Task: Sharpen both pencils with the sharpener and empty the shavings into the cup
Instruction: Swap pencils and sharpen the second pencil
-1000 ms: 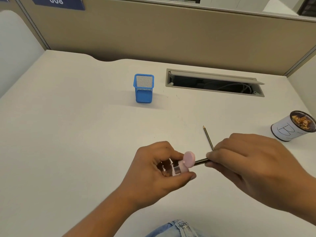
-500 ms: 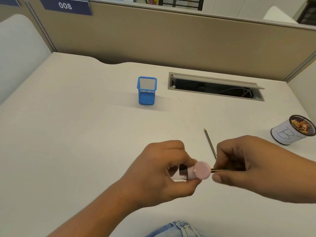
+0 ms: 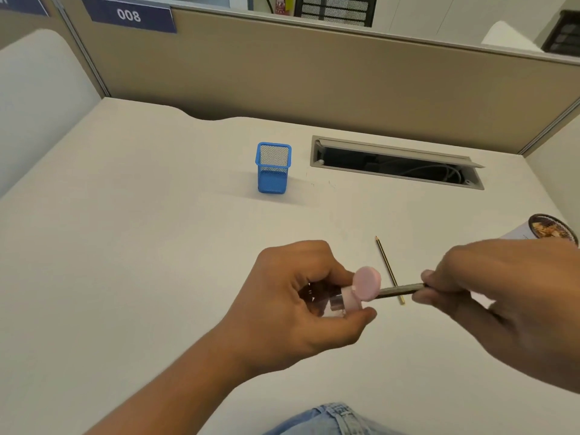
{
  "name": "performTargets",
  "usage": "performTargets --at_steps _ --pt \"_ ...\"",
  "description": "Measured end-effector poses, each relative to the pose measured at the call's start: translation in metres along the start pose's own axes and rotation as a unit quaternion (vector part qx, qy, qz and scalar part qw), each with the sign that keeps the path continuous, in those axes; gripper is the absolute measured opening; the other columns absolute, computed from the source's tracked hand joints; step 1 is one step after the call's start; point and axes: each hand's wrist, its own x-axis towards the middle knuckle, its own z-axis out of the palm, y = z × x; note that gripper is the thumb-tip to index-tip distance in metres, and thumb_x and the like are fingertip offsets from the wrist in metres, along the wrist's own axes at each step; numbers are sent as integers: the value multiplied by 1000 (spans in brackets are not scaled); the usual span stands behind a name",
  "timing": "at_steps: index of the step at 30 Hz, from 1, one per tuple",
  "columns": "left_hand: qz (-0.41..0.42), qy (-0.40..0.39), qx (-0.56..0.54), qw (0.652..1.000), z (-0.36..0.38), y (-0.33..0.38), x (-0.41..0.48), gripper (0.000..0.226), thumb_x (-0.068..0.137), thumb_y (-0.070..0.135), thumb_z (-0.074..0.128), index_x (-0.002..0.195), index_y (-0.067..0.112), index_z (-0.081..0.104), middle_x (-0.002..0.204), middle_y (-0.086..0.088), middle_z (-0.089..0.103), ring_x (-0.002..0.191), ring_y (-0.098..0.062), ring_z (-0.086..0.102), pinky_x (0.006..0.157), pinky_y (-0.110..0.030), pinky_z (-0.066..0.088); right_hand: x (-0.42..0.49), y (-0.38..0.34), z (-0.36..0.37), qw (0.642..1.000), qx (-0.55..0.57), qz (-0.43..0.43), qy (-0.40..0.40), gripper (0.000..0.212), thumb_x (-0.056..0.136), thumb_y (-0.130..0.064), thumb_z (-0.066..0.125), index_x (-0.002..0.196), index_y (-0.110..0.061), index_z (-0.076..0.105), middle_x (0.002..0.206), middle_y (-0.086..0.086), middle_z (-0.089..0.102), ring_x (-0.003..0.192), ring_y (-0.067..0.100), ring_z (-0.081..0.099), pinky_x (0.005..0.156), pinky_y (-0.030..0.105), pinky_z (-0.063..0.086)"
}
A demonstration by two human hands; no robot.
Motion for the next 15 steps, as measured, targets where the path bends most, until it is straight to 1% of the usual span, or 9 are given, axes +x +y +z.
performTargets --at_steps 2,4,6,7,8,11,13,14,15 --pt "42 -3 48 998 0 -3 0 19 67 13 88 72 15 70 62 7 52 52 -6 45 48 -15 35 2 -4 3 986 76 134 -60 35 84 -73 43 69 -42 51 55 -14 63 45 12 50 41 25 46" --pt "78 -19 84 993 3 -4 -2 16 71 15 86 75 12 71 63 3 54 53 -9 46 47 -20 40 9 -5 0 920 231 278 -152 45 66 -81 55 63 -35 58 52 -5 63 43 13 43 47 27 41" --pt "98 -32 102 989 5 -3 -3 13 74 16 83 77 10 72 63 2 54 55 -10 46 47 -25 43 15 -3 -5 856 326 331 -227 57 49 -82 68 59 -27 61 47 0 57 43 13 37 52 30 32" --pt "99 -35 103 989 5 -3 -2 13 74 16 83 77 10 72 63 4 53 54 -10 46 48 -23 43 16 -1 -5 849 335 329 -243 61 45 -84 68 60 -26 62 46 0 58 44 13 39 52 31 33" --pt "92 -35 99 990 5 -2 -1 14 73 16 84 76 10 72 63 6 51 54 -9 45 48 -20 41 16 -2 -6 857 321 321 -244 59 47 -84 64 63 -28 63 48 -2 61 44 12 43 52 32 36" --pt "50 -32 72 996 -1 -1 2 19 67 16 88 72 13 70 62 13 48 52 -4 44 52 -10 33 10 -7 -9 927 229 252 -161 33 65 -74 65 79 -44 62 64 -18 70 49 7 58 51 26 49" --pt "4 -24 25 999 -4 -2 1 23 65 17 88 69 22 66 61 16 49 51 -4 46 52 -10 34 6 -2 -9 977 120 132 -119 18 72 -64 62 84 -51 56 71 -25 69 57 1 62 52 13 45" --pt "-20 -19 -2 1000 -3 -2 0 27 65 17 89 68 28 64 60 15 50 51 -4 47 51 -12 35 4 1 -8 993 59 66 -80 13 77 -55 61 87 -48 57 70 -22 67 58 1 61 55 13 43" --pt "-43 -14 -29 999 -2 -1 -2 30 64 17 88 66 30 61 59 14 52 51 -4 49 51 -14 37 3 4 -7 999 5 -4 -41 7 83 -45 63 88 -41 61 69 -18 65 61 3 61 58 20 46"
